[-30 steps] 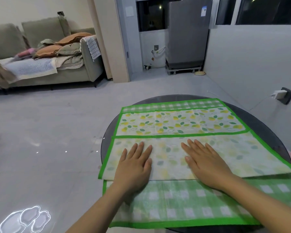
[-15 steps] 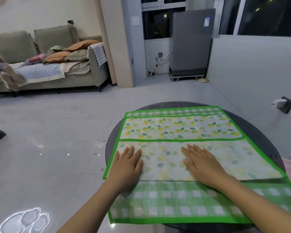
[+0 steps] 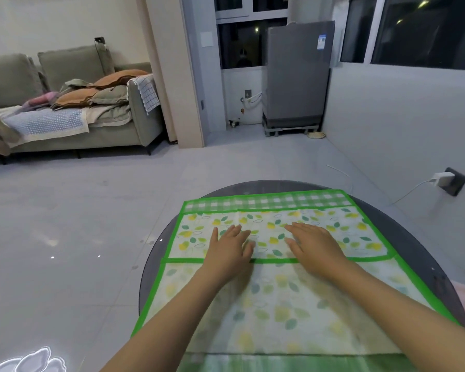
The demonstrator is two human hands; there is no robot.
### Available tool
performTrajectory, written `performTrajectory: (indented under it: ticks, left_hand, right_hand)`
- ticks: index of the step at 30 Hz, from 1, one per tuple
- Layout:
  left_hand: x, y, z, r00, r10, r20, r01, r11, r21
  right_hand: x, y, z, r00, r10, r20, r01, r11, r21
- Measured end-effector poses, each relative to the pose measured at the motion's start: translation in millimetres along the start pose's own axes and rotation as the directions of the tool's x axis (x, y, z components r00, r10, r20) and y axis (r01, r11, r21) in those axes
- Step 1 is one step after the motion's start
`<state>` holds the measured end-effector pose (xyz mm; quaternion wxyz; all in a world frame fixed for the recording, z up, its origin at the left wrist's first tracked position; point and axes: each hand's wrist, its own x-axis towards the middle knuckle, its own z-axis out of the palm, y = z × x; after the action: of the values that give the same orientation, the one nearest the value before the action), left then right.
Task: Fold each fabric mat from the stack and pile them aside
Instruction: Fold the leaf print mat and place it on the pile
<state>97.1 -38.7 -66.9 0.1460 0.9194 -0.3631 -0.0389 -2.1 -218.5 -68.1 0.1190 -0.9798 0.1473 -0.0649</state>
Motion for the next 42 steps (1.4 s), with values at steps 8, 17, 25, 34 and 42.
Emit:
performTrajectory:
  ticks: [8,17,25,34,42]
  left_hand:
    - [90.1,-16.5,19.5,0.982,-0.046,-0.181,0.036,0.998,-0.057]
    - [137.3,-37.4,32.9,0.952,-0.097,-0.291,0.072,0.993,-0.094]
    - [113.7,-28.3,-4.2,0.874,-0.011,-0.485,-0.089,0.979,-0.182]
    - [15.1,5.1,-78.0,0.799,0.146,-0.583,-0.244,0.965,-0.094]
    - [-93.1,14.7,-79.8,0.883,0.202,-0.424,-0.283,0.949,-0.137]
  right_hand:
    - [80.4,38.1,18.4,0.996,0.045,-0.077,-0.045,0.999,-0.001]
    - [123.2,58.6,25.7,0.966,0.207,-0.154,-0.205,0.978,0.031]
    - [100.8,52.3,-9.6,0.923,0.112,-0.369,-0.056,0.986,0.158]
    - [6.5,21.6,-94.1,0.899,-0.130,-0.419,0.180,0.980,0.083]
    - [-99.7,5.7,-96.8,0.876,-0.281,-0.391,0.322,0.946,0.042]
